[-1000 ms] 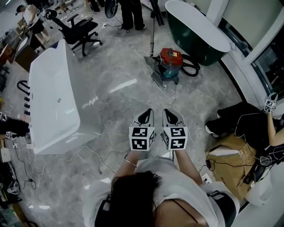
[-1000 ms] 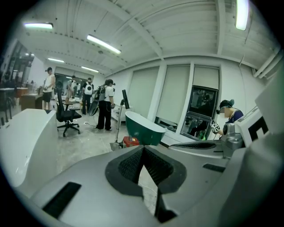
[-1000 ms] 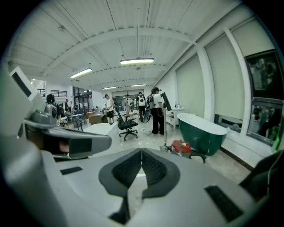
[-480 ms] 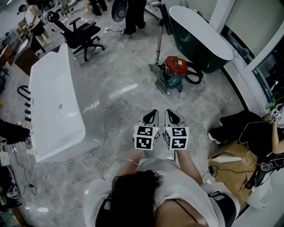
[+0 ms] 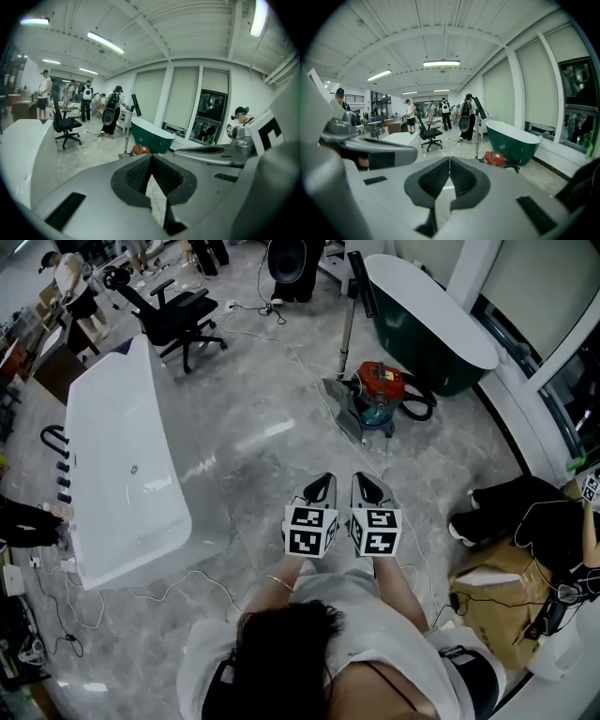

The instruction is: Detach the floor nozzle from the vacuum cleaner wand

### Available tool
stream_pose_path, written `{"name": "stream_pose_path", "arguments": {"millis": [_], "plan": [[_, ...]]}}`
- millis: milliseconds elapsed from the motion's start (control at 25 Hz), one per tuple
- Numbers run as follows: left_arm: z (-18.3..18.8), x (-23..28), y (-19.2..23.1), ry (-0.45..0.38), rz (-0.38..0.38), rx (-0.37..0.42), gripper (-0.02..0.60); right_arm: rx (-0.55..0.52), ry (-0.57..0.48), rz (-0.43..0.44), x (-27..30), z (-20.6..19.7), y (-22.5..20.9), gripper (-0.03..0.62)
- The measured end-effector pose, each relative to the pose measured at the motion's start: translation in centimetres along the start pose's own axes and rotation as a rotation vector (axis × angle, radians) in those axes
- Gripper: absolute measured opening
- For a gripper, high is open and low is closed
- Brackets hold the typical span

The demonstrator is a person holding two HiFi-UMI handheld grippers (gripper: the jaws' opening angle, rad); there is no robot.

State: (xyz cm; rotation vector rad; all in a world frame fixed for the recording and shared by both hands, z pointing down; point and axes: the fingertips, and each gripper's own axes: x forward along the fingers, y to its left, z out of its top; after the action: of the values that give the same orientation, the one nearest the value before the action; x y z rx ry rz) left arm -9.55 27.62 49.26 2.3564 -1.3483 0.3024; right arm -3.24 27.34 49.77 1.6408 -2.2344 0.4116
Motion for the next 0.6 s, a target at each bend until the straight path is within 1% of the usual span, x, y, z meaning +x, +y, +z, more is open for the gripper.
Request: {"name": "stream_pose_path", "arguments": {"millis": [160,600], "plan": [[-0.1,-0.5,1.0,0.006,0.005,0.0,0.005,0.007,0.012,0.002,0.6,-0.1,0.8,0.015],[-1.1,-2.0,3.5,0.012,0.05,-0.035,0.005,-0.01,0.033,0.048,1.4,-0.6,3.3,0.015]]}}
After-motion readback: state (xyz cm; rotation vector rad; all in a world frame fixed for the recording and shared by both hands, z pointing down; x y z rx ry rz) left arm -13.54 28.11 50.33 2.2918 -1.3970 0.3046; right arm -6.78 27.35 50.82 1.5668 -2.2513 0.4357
